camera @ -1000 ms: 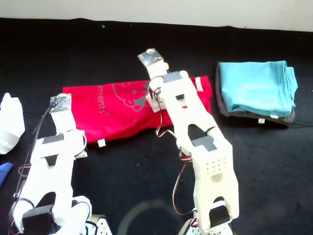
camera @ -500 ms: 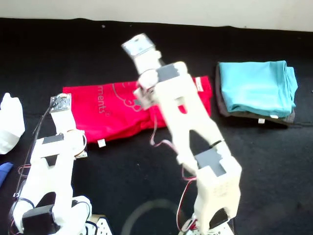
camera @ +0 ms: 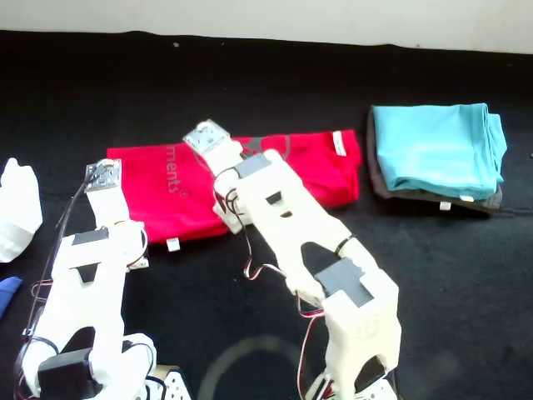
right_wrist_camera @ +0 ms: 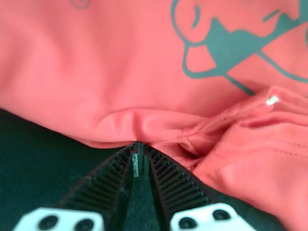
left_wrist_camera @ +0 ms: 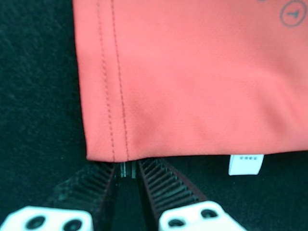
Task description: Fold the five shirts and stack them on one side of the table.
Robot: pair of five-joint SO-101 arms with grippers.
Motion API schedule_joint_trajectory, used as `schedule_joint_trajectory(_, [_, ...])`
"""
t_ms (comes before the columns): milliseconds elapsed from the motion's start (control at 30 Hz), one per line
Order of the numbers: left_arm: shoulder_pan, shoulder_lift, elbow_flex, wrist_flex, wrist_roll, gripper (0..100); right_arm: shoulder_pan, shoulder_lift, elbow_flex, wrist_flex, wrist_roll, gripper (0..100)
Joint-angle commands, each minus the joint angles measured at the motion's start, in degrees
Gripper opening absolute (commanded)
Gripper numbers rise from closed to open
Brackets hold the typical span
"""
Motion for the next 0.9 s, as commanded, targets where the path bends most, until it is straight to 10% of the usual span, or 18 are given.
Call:
schedule_joint_trajectory(0, [0.7,-1.1,0.0,-0.7,0.0,1,-0.4,-4.9,-4.3,2.6,-0.4,0.6])
schedule_joint_trajectory(867, [0.7,-1.1,0.0,-0.7,0.0,1,-0.2,5.1,-12.5,6.8,-0.2,0.6])
